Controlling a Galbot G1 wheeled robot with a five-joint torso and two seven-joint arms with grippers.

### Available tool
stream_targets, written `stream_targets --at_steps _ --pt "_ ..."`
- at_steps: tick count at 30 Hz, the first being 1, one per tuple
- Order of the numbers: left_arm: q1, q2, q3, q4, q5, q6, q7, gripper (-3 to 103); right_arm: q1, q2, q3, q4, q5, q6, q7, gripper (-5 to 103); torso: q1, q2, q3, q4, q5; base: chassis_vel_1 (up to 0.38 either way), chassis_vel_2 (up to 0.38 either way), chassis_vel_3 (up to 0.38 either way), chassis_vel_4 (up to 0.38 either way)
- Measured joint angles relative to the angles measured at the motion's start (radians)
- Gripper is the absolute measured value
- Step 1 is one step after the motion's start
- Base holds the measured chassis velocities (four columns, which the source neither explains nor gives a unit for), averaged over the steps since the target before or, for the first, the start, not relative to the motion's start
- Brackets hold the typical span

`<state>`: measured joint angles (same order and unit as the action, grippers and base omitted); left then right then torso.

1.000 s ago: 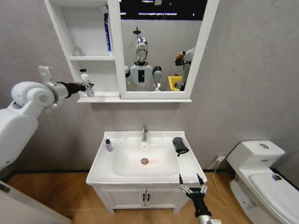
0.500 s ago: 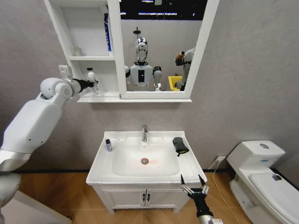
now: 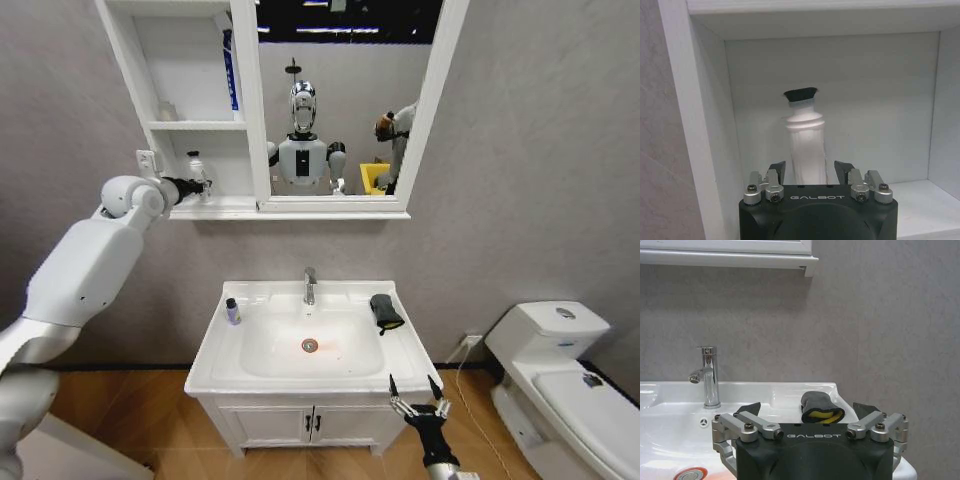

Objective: Move facial cleanser and shampoo from washbasin to cabinet, then wipe washbasin with towel.

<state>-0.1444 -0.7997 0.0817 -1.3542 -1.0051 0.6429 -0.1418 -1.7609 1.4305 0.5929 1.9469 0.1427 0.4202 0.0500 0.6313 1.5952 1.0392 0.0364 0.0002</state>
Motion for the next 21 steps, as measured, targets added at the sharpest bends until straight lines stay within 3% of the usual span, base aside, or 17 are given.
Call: stream_targets --at_steps 4,5,7,8,10,11,14,15,16,18,19,21 --pt "0.03 0.032 -0.017 -0.051 -0.001 0.0 -0.009 62 -0.003 0.001 -0.003 -0.003 -0.002 0.004 0.001 100 0.0 0.0 0.0 -0.0001 -0.0002 0.0 0.0 0.0 0.0" --pt "0.084 0.073 -0.048 -0.12 -0.014 -0.001 -0.018 74 -0.003 0.002 -0.004 -0.004 -0.003 0.007 0.002 100 0.0 0.0 0.0 0.0 0.0001 0.0 0.0 0.0 0.0" --pt "0.107 0.087 -0.059 -0.143 -0.02 -0.003 -0.021 74 -0.003 0.002 -0.005 -0.005 -0.003 0.007 0.002 100 0.0 0.0 0.0 0.0003 0.0 0.0 0.0 0.0 0.0" --pt "0.189 0.131 -0.104 -0.218 -0.036 -0.011 -0.024 85 -0.001 0.001 -0.007 -0.008 -0.004 0.007 0.002 100 0.0 0.0 0.0 0.0003 -0.0007 0.0 0.0 0.0 0.0" --pt "0.334 0.195 -0.18 -0.356 -0.058 -0.044 -0.02 94 0.006 0.001 -0.013 -0.013 -0.008 0.006 0.002 100 0.0 0.0 0.0 0.0007 -0.0006 0.0 0.0 0.0 0.0" --pt "0.334 0.195 -0.18 -0.356 -0.058 -0.044 -0.02 94 0.006 0.001 -0.013 -0.013 -0.008 0.006 0.002 100 0.0 0.0 0.0 0.0007 -0.0006 0.0 0.0 0.0 0.0" --pt "0.536 0.245 -0.28 -0.513 -0.037 -0.162 -0.03 100 0.017 0.004 -0.022 -0.018 -0.017 0.0 0.002 100 0.0 0.0 0.0 0.0004 0.0002 0.0 0.0 0.0 0.0" --pt "0.536 0.245 -0.28 -0.513 -0.037 -0.162 -0.03 100 0.017 0.004 -0.022 -0.018 -0.017 0.0 0.002 100 0.0 0.0 0.0 0.0004 0.0002 0.0 0.0 0.0 0.0" --pt "0.593 0.247 -0.297 -0.543 -0.007 -0.207 -0.039 100 0.021 0.005 -0.025 -0.02 -0.02 -0.002 0.002 100 0.0 0.0 0.0 0.0005 0.0 0.0 0.0 0.0 0.0" --pt "0.718 0.221 -0.35 -0.578 0.091 -0.318 -0.054 100 0.024 0.008 -0.028 -0.023 -0.024 -0.003 0.002 100 0.0 0.0 0.0 0.0002 -0.0002 0.0 0.0 0.0 0.0" --pt "0.718 0.221 -0.35 -0.578 0.091 -0.318 -0.054 100 0.024 0.008 -0.028 -0.023 -0.024 -0.003 0.002 100 0.0 0.0 0.0 0.0002 -0.0002 0.0 0.0 0.0 0.0" --pt "0.828 0.162 -0.387 -0.586 0.173 -0.379 -0.081 100 0.025 0.007 -0.028 -0.026 -0.023 -0.003 0.003 100 0.0 0.0 0.0 0.0001 -0.0001 0.0 0.0 0.0 0.0"
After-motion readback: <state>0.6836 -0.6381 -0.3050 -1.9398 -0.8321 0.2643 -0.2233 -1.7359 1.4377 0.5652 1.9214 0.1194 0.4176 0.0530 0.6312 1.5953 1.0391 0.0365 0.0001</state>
